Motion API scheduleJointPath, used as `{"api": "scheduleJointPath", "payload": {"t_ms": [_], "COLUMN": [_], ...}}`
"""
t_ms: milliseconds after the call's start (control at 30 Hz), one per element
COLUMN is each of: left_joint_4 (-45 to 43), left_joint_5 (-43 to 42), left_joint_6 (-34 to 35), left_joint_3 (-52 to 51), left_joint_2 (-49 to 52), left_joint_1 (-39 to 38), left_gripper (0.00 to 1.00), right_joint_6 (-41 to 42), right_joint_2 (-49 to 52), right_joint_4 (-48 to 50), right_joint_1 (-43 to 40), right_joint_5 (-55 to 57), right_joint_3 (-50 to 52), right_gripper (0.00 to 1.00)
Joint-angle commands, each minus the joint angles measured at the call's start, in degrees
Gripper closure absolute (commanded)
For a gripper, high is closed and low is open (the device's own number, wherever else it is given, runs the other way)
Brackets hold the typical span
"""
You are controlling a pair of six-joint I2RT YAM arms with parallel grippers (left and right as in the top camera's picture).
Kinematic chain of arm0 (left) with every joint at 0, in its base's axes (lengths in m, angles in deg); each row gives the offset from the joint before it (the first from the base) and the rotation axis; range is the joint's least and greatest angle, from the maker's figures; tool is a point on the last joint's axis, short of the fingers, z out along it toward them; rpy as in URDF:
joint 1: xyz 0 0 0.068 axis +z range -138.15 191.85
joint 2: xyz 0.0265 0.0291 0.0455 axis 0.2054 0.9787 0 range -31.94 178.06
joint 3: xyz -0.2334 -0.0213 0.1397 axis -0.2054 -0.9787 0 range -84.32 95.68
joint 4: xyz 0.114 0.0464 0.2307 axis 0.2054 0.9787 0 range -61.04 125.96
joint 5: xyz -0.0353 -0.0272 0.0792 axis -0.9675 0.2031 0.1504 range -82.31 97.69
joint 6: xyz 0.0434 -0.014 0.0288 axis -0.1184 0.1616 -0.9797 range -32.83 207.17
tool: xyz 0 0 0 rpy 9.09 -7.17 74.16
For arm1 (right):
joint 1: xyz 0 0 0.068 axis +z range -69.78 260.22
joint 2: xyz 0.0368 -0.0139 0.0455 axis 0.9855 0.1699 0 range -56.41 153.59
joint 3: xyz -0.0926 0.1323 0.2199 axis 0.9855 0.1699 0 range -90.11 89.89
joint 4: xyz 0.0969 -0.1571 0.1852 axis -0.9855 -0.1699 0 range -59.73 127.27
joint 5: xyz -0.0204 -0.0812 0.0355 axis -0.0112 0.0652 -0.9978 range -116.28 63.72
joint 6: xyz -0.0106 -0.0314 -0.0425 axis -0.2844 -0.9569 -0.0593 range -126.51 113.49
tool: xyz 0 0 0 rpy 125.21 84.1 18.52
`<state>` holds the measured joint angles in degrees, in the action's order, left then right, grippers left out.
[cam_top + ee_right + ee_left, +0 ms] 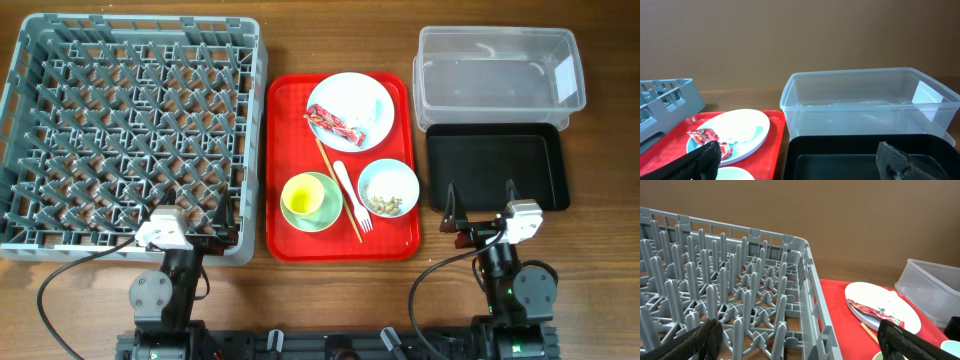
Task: Sort waste into correct bins and load items into the dishwasher rack
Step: 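Move the right gripper over the white plate toward the red wrapper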
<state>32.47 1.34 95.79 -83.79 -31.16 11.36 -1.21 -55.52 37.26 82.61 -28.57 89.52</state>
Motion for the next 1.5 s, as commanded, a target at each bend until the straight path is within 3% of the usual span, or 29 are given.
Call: {"api": "scheduleJointPath", "payload": {"t_ms": [0,1300,1467], "left_joint_4": [0.2,0.2,0.7], "left_joint_5": [-1.1,-1.1,-1.1], "left_joint_6": [-0.3,-0.3,-0.2], "left_joint_3": [-0.2,-0.2,0.1], "left_joint_2": [-0.4,-0.4,-0.2], "left_joint_1": [-0.4,-0.4,-0.4], "left_gripper": [0.00,0.00,0.00], "right_joint_6": [0.9,0.9,7.0], "right_joint_2": [-0.1,-0.1,0.0], "right_joint_4": [0.2,0.2,-0.6], "right_joint_1": [-0.4,-0.4,-0.4], "right_joint_5": [0.8,-0.7,-0.7], "right_joint_3": [0.1,0.0,-0.9], "right_gripper": [0.00,0.00,0.00]}}
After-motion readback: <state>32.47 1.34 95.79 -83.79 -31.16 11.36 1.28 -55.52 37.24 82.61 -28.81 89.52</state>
